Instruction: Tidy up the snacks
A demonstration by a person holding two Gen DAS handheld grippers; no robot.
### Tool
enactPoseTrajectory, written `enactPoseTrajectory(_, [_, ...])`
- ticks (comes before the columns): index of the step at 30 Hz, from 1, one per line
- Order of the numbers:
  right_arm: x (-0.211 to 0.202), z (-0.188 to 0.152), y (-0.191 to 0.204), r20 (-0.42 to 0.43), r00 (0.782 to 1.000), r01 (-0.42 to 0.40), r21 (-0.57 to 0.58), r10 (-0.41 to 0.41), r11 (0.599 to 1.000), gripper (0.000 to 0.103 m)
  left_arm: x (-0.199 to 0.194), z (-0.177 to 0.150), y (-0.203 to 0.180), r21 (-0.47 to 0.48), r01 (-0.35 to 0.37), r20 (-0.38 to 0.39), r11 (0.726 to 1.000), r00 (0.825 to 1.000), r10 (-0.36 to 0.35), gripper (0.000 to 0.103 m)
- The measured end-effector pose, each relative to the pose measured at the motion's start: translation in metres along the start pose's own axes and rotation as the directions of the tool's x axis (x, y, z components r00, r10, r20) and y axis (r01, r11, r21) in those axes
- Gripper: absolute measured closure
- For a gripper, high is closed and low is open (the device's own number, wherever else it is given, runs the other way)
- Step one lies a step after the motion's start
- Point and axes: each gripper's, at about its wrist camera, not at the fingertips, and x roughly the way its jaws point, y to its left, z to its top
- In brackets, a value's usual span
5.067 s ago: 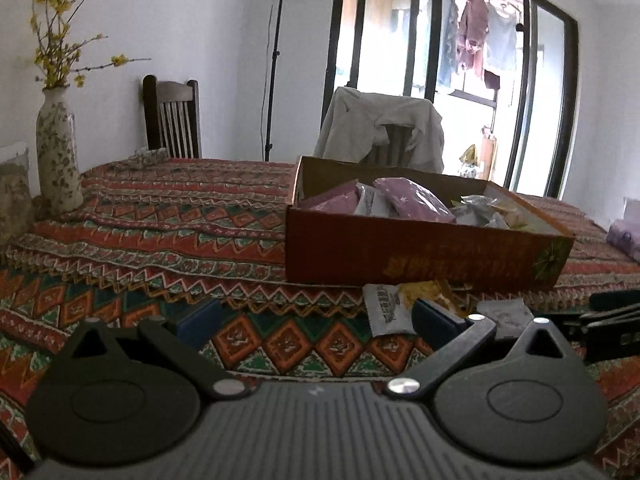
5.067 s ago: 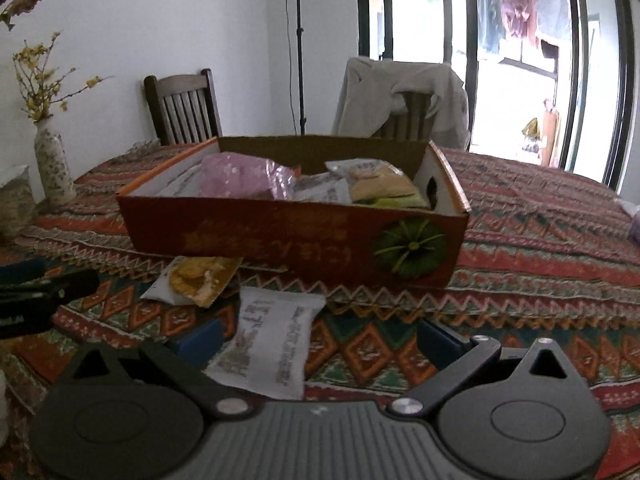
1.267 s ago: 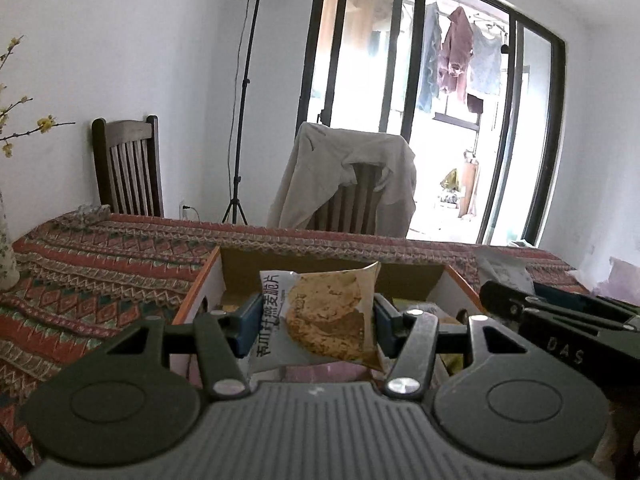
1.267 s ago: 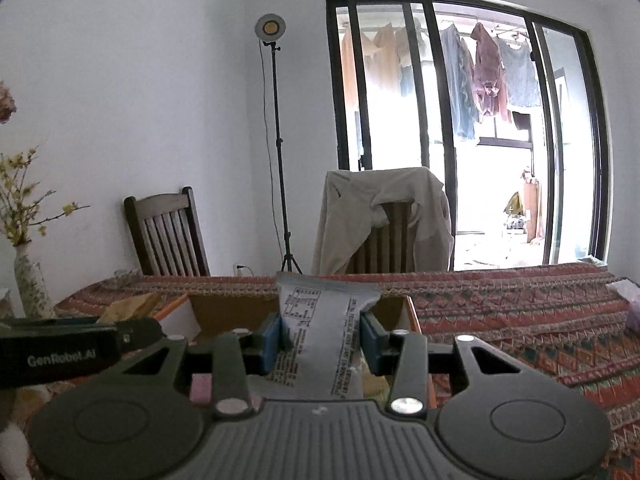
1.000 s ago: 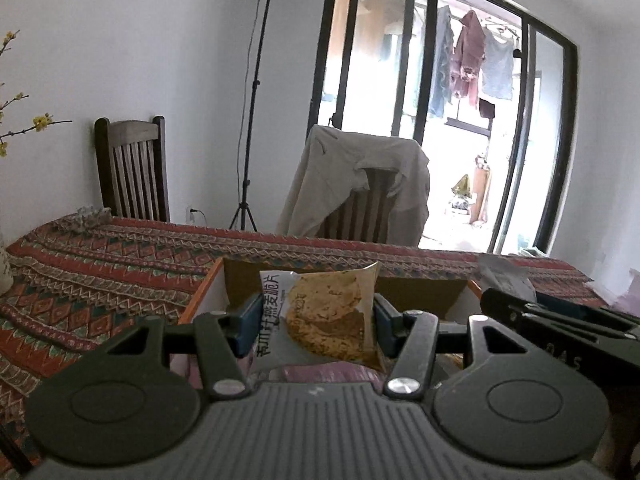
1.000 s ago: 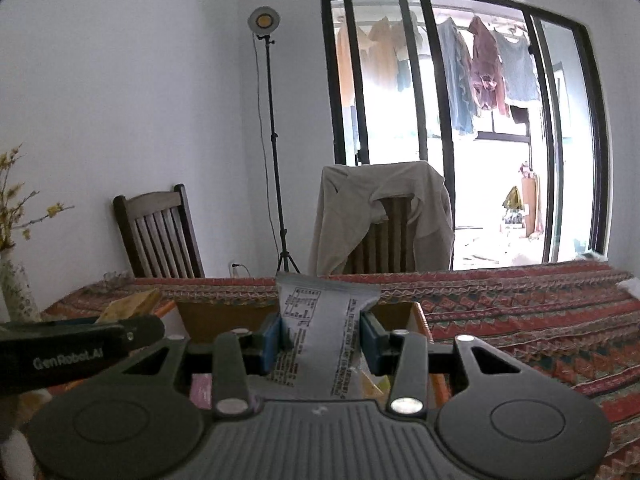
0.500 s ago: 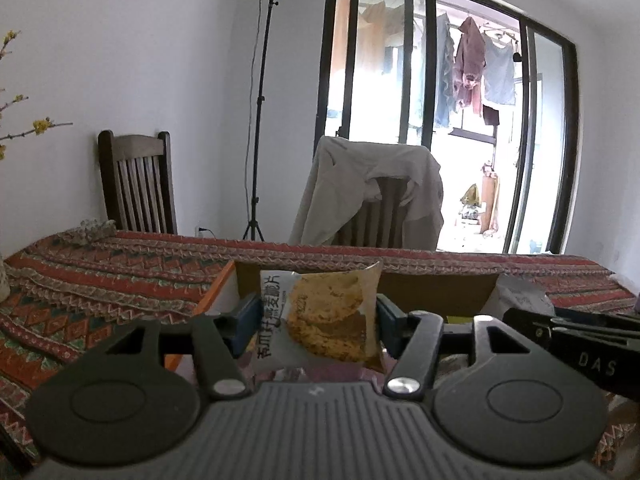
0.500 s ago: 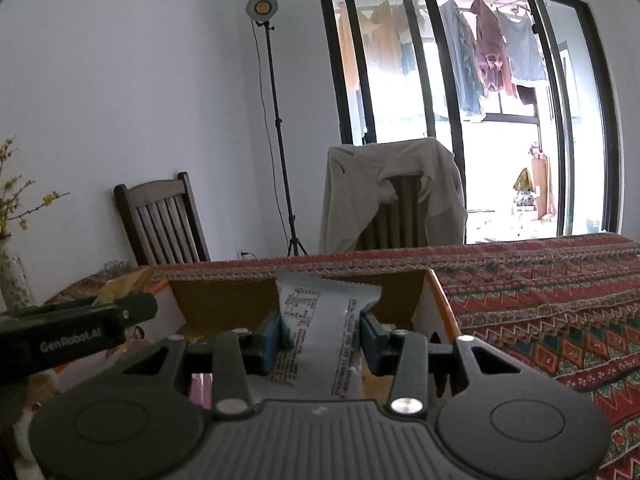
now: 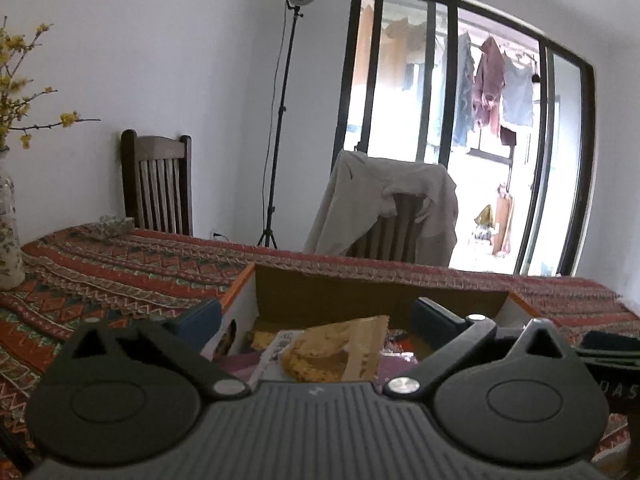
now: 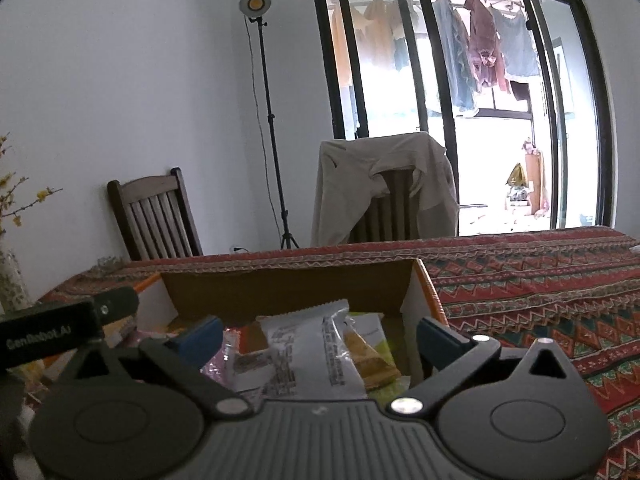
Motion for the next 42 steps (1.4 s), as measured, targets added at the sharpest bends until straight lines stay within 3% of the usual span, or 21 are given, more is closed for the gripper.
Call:
enactPoseTrajectory(6, [-0.017,0.012,0.005,0.011,1.0,0.021,-0.015,-0.021,1.0,0.0,-0.023,0.022,-0.003,-0.038,-0.017,-0.026,0.999,1.0,0.016,0.0])
enactPoseTrajectory(11, [-0.05,0.023,0.012,0.014,1.0,0.02,-0.034,-0.019,0.999,0.0,-0.062,0.036,-0.006,-0.017,-0.01,-0.029,1.0,1.0,0.009,0.0])
enactPoseTrajectory(16, [-0.09,0.021,0.018,-0.008,1.0,0.019,-0.044,-0.019,0.999,0.0,-0.098,0.038,-0.005,0.025,0.01,-0.084,1.0,0.996,-0.008,0.0])
enactPoseTrajectory(29, [-0.169,-0.016,0.02,-0.096,0.995,-0.008,-0.027,0.006,1.0,0.0,-0.172,-0.005,0.018,0.046,0.067,-0.216,0.997,0.975,-0.056,0.0])
enactPoseTrajectory(42, [-0.194,-0.043,0.022,-0.149,0.989,0.012,-0.024,-0.015,1.0,0.0,-0.192,-0.025,0.03,0.041,0.08,-0.273,0.996,0.96,-0.066,0.0])
